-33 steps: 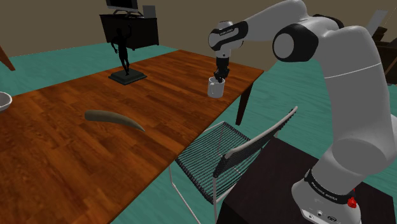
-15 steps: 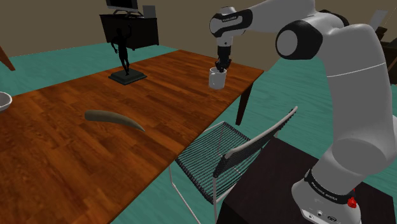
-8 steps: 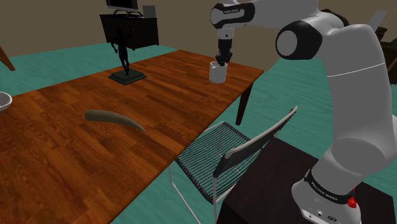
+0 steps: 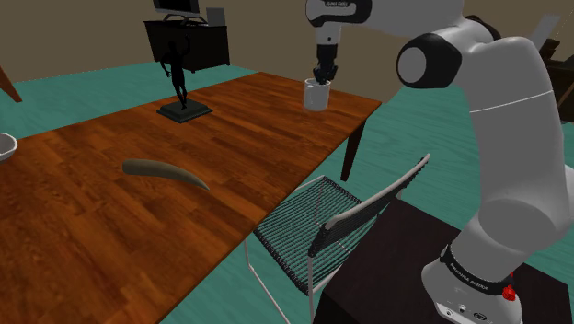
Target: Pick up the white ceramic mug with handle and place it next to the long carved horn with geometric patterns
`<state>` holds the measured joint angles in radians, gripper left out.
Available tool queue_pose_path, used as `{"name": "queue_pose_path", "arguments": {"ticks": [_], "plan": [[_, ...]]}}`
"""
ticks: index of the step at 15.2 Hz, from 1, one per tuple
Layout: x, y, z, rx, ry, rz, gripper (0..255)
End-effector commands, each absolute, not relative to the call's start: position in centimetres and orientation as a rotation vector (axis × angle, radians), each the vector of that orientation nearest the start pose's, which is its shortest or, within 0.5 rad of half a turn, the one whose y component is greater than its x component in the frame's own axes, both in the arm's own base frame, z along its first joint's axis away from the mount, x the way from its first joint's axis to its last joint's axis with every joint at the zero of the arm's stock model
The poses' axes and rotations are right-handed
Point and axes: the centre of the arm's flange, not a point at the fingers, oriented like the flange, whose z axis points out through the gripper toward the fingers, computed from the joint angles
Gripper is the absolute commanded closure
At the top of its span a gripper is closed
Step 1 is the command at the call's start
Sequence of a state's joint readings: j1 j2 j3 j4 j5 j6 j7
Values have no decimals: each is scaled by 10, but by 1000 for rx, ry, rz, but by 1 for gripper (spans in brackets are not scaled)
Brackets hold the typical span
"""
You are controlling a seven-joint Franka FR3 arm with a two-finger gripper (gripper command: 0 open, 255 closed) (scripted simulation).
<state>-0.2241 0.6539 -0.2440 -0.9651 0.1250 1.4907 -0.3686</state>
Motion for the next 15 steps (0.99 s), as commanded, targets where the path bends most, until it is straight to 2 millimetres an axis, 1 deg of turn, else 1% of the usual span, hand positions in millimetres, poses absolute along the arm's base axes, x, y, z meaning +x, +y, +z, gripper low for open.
{"name": "queue_pose_path", "arguments": {"ticks": [1,5,15], "plan": [[669,-258,499,-3112,87,177,255],[669,-258,519,-3112,87,177,255],[685,-127,520,-3112,87,177,255]]}}
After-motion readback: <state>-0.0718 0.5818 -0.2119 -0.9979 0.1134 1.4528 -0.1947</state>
